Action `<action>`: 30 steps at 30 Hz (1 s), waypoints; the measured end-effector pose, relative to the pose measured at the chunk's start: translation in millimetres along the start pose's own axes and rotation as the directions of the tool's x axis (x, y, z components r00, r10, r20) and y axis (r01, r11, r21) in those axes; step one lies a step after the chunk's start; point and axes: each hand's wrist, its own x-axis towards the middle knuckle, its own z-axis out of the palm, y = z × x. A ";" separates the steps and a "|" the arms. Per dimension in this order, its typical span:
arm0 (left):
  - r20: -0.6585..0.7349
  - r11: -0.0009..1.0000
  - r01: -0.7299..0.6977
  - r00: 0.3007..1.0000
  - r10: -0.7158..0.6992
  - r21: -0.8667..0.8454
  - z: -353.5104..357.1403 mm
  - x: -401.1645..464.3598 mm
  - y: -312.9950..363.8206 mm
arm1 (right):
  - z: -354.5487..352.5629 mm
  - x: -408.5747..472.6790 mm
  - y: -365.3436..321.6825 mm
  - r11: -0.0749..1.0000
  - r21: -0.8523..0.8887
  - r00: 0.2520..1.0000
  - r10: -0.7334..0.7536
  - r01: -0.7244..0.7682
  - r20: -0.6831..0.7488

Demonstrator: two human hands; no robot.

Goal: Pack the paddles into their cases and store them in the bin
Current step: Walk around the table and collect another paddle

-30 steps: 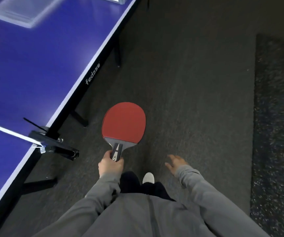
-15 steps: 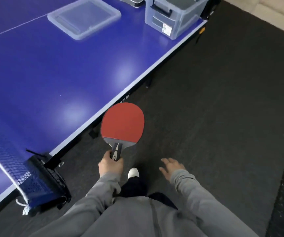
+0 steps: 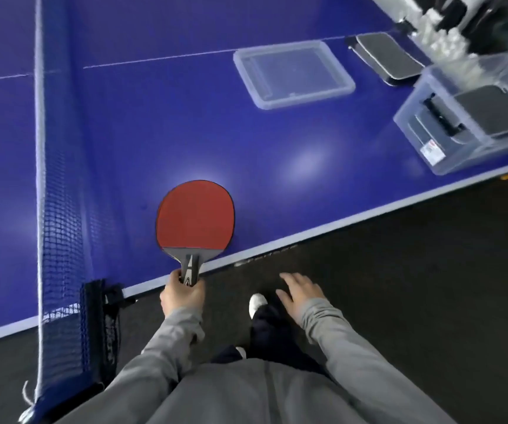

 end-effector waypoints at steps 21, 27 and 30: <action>-0.258 0.952 0.281 0.917 -0.304 -0.121 -29.6 129.0 28.5 | -85.8 151.3 -43.3 0.945 -0.211 0.966 -0.225 0.249 0.131; -0.187 0.968 0.240 0.950 -0.249 -0.070 -36.9 141.1 13.0 | -84.0 162.2 -69.6 0.944 -0.213 0.965 -0.227 0.252 0.136; -0.222 0.976 0.215 0.954 -0.201 0.042 -37.5 142.3 9.1 | -82.0 165.3 -78.5 0.943 -0.225 0.965 -0.217 0.246 0.145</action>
